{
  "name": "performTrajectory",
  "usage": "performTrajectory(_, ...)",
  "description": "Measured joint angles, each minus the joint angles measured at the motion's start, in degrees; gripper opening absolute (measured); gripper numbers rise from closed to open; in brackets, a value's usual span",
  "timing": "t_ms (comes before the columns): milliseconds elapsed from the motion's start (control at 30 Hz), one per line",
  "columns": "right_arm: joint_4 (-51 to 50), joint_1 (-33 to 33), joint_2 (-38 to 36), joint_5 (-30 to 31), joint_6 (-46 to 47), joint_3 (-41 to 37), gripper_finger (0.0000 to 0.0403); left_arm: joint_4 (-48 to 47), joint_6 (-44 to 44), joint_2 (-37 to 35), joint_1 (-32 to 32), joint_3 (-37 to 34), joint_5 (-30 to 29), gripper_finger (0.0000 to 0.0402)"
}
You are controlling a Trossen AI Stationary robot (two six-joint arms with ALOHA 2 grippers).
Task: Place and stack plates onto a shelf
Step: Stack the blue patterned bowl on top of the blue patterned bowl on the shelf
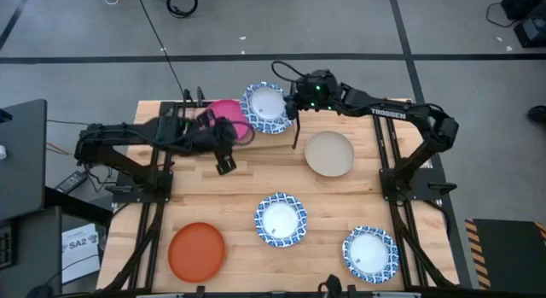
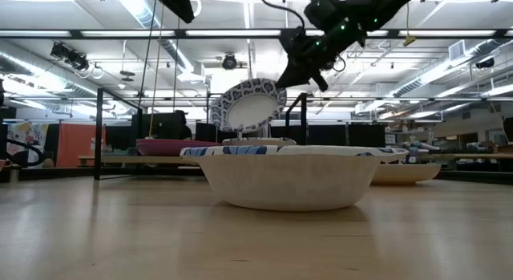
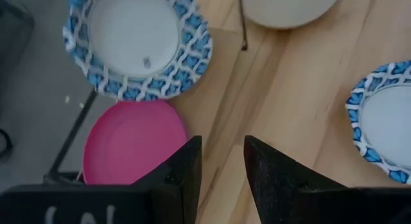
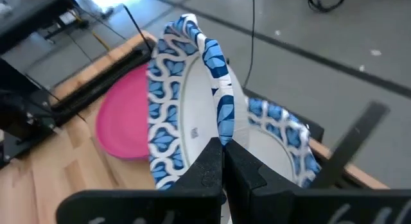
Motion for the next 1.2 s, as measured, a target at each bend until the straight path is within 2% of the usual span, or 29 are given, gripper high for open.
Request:
performTrajectory(133,-0.9,-1.5,0.7,-0.3,0.0,0.0,0.0007,0.2,-2.1,-0.1,-4.1,-2.7,-3.8,0.0123)
performTrajectory(400,-1.4,-2.6,1.2,-2.1,1.9,0.0,0.0007,1.7,-5.3,-0.3,-6.4,-7.8,-4.2,0.0123)
performTrajectory(1033,-1.7,-2.7,2.6,-1.9,4.5,0.0,0.0011,2.1,-5.3,-0.3,-6.4,-8.1,-4.3,0.0123)
performTrajectory(1200,-1.7,-3.4,2.6,-4.9,6.2,0.0,0.0011,2.1,-5.2,-0.3,-6.4,-8.1,-4.3,0.0123)
